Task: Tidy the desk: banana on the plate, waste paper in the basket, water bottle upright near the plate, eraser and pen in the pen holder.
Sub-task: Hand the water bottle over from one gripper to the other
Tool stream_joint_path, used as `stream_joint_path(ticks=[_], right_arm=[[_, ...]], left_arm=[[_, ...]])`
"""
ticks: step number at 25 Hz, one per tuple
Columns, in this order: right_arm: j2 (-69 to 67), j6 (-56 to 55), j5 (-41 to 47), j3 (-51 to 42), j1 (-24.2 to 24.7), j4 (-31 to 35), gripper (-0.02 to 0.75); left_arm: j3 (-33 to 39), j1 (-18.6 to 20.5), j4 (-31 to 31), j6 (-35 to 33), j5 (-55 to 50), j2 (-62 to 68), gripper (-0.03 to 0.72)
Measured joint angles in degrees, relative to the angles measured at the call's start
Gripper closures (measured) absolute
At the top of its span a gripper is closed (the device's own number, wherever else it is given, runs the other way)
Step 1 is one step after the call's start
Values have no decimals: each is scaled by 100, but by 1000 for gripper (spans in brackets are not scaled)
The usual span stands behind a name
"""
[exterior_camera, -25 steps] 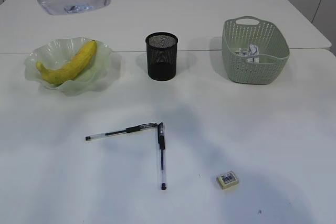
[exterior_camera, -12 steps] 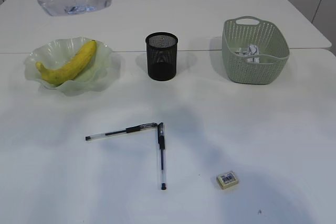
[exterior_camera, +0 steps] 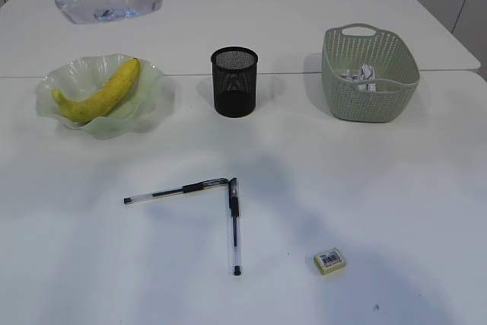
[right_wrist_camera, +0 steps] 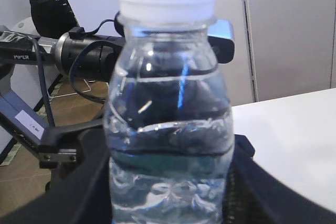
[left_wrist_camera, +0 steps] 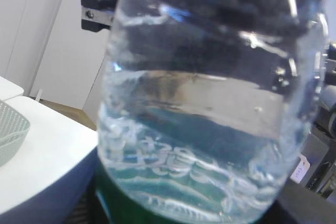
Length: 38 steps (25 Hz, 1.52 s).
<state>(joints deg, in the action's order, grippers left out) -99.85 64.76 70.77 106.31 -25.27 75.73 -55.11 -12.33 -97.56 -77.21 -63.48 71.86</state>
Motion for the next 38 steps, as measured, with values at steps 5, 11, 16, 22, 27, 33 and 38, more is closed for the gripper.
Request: stream_joint_path(ticks=[5, 11, 16, 22, 27, 33, 38], right_arm=[[0, -13, 0, 0, 0, -11, 321], [0, -13, 0, 0, 0, -11, 317], [0, -13, 0, 0, 0, -11, 313], [0, -17, 0, 0, 0, -21, 306], [0, -27, 0, 0, 0, -21, 280], [0, -56, -170, 0, 0, -13, 191], [0, -153, -248, 9, 0, 56, 172]], left_arm=[[0, 0, 0, -17, 10, 0, 249], [0, 0, 0, -17, 18, 0, 259], [0, 0, 13, -27, 18, 0, 278], [0, 0, 13, -27, 32, 0, 282], [0, 0, 13, -27, 42, 0, 287], [0, 0, 94, 70, 112, 0, 296], [30, -4, 195, 103, 126, 4, 297]])
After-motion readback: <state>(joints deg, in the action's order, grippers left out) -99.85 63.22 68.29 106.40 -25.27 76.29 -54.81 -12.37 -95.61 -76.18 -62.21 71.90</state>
